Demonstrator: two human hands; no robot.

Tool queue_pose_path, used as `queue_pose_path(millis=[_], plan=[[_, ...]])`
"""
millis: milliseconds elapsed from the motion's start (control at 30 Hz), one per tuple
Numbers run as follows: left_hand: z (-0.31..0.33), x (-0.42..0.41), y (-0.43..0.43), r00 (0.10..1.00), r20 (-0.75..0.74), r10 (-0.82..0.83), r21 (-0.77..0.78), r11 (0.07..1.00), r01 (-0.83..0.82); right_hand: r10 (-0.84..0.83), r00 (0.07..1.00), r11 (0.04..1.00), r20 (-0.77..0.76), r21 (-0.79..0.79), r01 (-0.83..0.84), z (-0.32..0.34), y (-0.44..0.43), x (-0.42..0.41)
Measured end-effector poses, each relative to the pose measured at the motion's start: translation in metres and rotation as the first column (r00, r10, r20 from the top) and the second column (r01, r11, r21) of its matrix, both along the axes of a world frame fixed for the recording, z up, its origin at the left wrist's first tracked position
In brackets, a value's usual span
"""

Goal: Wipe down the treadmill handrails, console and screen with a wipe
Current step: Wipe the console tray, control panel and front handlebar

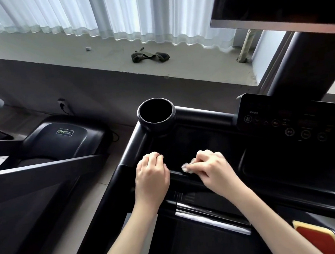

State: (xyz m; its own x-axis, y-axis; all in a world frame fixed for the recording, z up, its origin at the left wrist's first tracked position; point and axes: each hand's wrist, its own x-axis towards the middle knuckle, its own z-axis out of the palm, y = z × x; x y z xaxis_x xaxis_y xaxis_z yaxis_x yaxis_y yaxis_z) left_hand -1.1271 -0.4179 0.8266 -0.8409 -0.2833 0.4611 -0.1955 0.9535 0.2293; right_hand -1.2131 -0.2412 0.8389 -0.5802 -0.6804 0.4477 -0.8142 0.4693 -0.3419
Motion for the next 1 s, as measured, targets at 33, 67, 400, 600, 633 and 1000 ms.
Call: queue_pose_path(millis=[33,67,400,600,633,1000], plan=[[0.000,0.000,0.000,1.000,0.000,-0.001,-0.008,1.000,0.001,-0.064,0.998,0.998,-0.022,-0.009,0.064,0.001,0.004,-0.005],[-0.002,-0.001,0.000,1.000,-0.008,-0.005,-0.018,1.000,0.005,-0.160,0.987,0.987,-0.026,-0.027,0.159,0.003,0.007,-0.009],[-0.002,-0.001,-0.001,1.000,-0.007,0.000,-0.007,1.000,0.000,-0.217,0.976,0.976,0.001,0.017,0.217,0.003,0.017,-0.009],[-0.003,-0.007,0.015,0.997,0.001,-0.079,0.119,0.990,0.079,-0.246,0.969,0.969,0.005,-0.030,0.246,-0.004,0.011,0.001],[-0.003,-0.008,0.021,0.994,0.002,-0.110,0.122,0.987,0.108,-0.271,0.962,0.963,-0.035,-0.015,0.270,-0.003,0.014,-0.003],[-0.005,-0.007,0.025,0.990,0.004,-0.141,0.241,0.961,0.136,-0.572,0.795,0.814,-0.204,-0.020,0.580,-0.002,-0.009,-0.059]])
